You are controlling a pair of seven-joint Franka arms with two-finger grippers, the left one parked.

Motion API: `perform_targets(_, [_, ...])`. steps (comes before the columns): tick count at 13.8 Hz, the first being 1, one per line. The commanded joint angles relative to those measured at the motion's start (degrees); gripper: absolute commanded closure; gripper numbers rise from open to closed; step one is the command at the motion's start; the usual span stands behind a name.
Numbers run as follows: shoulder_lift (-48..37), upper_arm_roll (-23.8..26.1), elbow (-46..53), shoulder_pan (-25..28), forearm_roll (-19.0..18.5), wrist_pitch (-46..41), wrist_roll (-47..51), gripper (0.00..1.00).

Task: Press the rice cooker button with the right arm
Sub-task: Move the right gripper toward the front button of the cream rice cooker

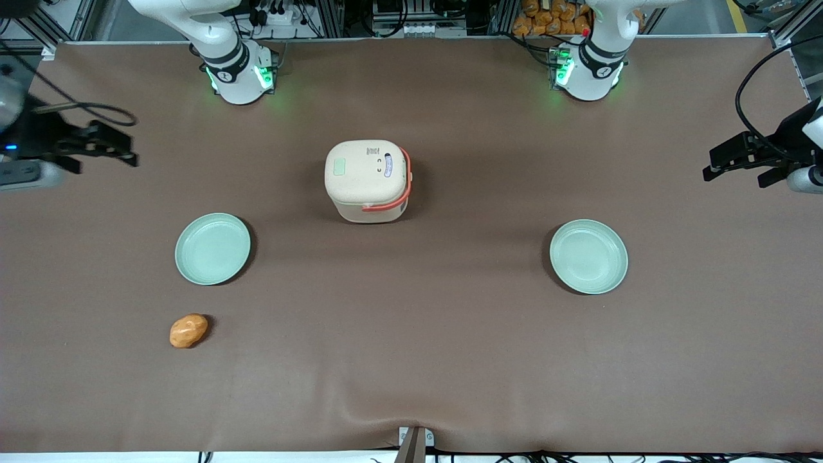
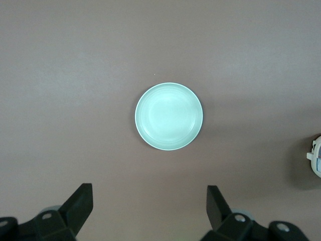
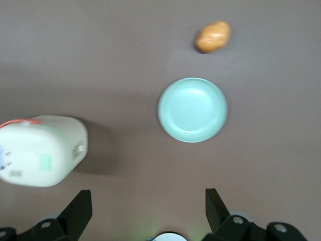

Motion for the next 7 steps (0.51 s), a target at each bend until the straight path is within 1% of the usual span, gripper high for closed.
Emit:
perform_targets(1, [0.5, -0.4, 0.2, 3.8, 2.9, -0.1, 0.1, 0.0])
perform_targets(2, [1.7, -0.4, 0.2, 4.9, 4.8, -0.1, 0.1, 0.0])
perform_targets(3, [2.5, -0.4, 0.1, 5.7, 7.2, -0.1, 0.3, 0.04])
perform_targets(4, [3.5, -0.5, 0.0, 7.3, 9.2, -0.1, 1.1, 0.14])
perform_targets(5, [4.3, -0.5, 0.0, 9.8, 9.7, -0.1, 3.8, 0.24])
perform_targets(6, [4.7, -0.4, 0.0, 12.4, 9.8, -0.1, 8.9, 0.4])
perform_targets(7, [5.3, -0.5, 0.0, 15.7, 9.7, 0.0, 15.1, 0.48])
